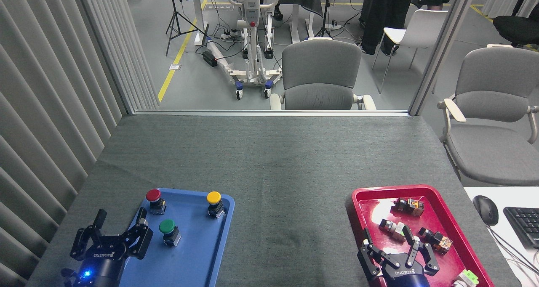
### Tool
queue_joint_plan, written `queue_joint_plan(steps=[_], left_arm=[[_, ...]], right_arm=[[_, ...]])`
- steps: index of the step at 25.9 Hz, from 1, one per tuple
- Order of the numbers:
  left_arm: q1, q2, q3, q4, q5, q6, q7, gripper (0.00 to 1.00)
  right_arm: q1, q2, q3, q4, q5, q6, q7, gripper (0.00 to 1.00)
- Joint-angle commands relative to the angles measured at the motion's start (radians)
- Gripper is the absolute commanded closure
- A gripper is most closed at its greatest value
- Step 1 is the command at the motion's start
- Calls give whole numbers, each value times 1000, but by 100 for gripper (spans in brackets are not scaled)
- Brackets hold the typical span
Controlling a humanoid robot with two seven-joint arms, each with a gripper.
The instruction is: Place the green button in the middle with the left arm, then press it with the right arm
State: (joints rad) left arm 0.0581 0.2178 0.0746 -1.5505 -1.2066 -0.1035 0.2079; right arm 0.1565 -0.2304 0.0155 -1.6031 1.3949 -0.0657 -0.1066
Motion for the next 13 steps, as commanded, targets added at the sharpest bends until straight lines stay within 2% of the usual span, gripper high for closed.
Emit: queue_joint_plan(steps=[1,5,13], left_arm=[[0,5,1,-5,4,7,-4,0],[-1,12,1,-14,-4,-10,-47,0],[-4,8,-1,-6,-5,-27,-42,0]], right_arm=[[1,-1,8,2,1,0,-10,0],[0,-1,20,0,4,3,-11,0],[-2,2,18,2,3,53,-38,0]])
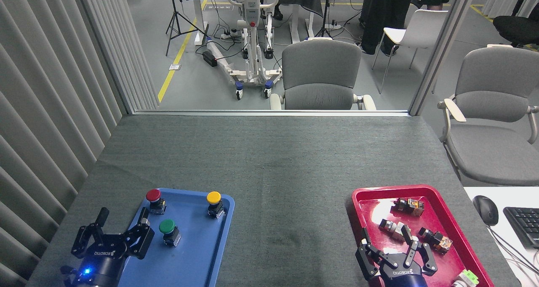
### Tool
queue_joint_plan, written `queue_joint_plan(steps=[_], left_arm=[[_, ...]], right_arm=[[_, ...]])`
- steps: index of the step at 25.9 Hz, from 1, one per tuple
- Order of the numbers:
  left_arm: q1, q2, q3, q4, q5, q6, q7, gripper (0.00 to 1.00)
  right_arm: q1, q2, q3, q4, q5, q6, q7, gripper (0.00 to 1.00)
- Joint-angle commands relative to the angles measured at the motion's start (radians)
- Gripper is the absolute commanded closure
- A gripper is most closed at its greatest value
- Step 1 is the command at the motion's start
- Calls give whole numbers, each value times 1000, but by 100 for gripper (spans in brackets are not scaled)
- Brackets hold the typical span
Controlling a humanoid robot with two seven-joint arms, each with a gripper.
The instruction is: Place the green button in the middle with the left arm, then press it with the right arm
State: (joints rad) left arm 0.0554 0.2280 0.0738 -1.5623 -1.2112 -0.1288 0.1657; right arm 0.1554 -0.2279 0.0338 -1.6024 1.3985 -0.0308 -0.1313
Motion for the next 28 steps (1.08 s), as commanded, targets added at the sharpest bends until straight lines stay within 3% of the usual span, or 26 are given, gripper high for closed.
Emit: queue_joint_plan(steps=[1,20,28], left_arm=[[-2,-2,0,5,-1,-3,0,0],[0,2,-2,4,-1,-19,1,0],[-6,8,-5,59,-1,-86,1,0]], right_arm=[[0,-1,0,1,-1,19,-13,0],[0,5,-2,1,-21,40,-4,0],[-2,12,0,1,-21,45,-2,0]])
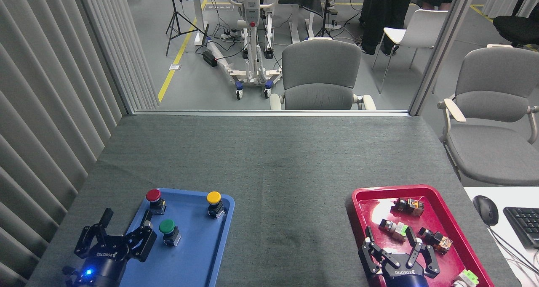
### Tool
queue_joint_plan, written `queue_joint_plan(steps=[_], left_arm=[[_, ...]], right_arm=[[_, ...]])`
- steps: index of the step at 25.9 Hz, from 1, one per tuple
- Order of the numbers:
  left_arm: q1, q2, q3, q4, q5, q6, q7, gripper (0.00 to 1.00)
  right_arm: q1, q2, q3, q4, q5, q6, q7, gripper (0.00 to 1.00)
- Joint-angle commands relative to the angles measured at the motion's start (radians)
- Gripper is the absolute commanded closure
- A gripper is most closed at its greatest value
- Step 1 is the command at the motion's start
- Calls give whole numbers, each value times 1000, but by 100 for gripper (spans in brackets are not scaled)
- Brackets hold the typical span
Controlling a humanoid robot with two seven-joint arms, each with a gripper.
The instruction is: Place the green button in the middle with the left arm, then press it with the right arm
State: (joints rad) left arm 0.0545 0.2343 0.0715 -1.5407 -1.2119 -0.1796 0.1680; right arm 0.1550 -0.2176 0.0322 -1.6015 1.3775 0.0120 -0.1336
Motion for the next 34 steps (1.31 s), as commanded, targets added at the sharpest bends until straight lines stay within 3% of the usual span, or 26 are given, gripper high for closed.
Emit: queue_joint_plan(steps=[1,13,26,30,31,32,33,34], left_arm=[[-10,2,-7,68,0,-61,-1,0],[-120,8,-127,358,-81,-129,18,1],[-237,5,-174,519,-83,-124,25,2],[-257,3,-176,577,-86,-118,24,4],[-260,3,-179,580,-86,-118,22,9],[-262,3,-182,579,-86,-118,22,27],[-262,5,-183,579,-86,-126,18,59],[-262,7,-197,579,-87,-135,16,82]], right_arm=[[-2,3,2,0,0,2,-1,0],[-8,23,17,9,6,25,-9,1],[-15,35,32,25,11,23,-9,1],[-23,37,38,25,31,25,-11,5],[-23,37,40,25,37,25,-11,5],[-23,37,40,25,38,25,-11,5],[-23,37,41,25,38,25,-11,5],[-23,37,43,25,40,25,-11,5]])
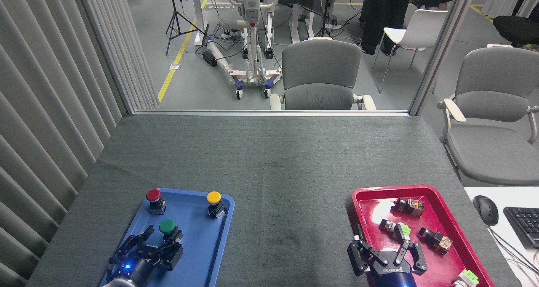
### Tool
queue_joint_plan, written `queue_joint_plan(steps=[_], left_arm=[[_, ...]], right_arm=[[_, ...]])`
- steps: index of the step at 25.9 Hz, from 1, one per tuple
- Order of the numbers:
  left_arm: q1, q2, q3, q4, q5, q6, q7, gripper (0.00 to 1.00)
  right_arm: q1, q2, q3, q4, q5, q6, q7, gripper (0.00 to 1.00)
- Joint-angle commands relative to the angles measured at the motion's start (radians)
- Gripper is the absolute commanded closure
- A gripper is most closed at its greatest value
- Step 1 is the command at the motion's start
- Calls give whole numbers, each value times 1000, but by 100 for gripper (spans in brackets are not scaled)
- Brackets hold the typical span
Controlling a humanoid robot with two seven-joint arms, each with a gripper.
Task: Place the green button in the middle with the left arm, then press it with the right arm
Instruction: 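Lower the left hand onto the green button and grasp it, then carry the green button with the left hand toward the table middle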
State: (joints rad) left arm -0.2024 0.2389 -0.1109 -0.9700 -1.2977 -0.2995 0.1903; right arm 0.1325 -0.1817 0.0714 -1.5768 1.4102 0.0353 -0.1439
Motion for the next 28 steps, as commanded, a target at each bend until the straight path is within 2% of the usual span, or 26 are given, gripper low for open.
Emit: queue_joint_plan(steps=[1,5,8,10,13,15,19,21,23,28], left_arm=[[-5,5,-36,8,-2,-26,-8,100],[-5,3,-53,-12,-2,-44,-2,100],[20,2,-61,-164,-2,-53,6,100],[46,-9,-62,-294,-2,-113,50,100],[37,-52,-122,-362,1,-175,136,100],[-9,-90,-205,-320,-12,-144,130,100],[-164,-234,-409,-13,-35,-50,64,100],[-210,-320,-463,112,-63,-1,58,100],[-235,-374,-469,177,-104,19,51,100],[-236,-374,-475,203,-106,19,57,100]], right_arm=[[-1,1,7,1,7,3,0,5],[-1,1,7,3,7,1,1,5],[-1,1,8,3,7,3,1,5],[-1,1,8,3,7,3,1,4],[-1,1,8,4,9,3,0,4],[-2,1,7,4,9,3,1,4],[-2,-1,7,4,9,5,1,5],[-1,-2,7,4,9,5,0,5],[-2,-5,7,4,9,5,0,5],[-2,-4,1,6,9,3,0,5]])
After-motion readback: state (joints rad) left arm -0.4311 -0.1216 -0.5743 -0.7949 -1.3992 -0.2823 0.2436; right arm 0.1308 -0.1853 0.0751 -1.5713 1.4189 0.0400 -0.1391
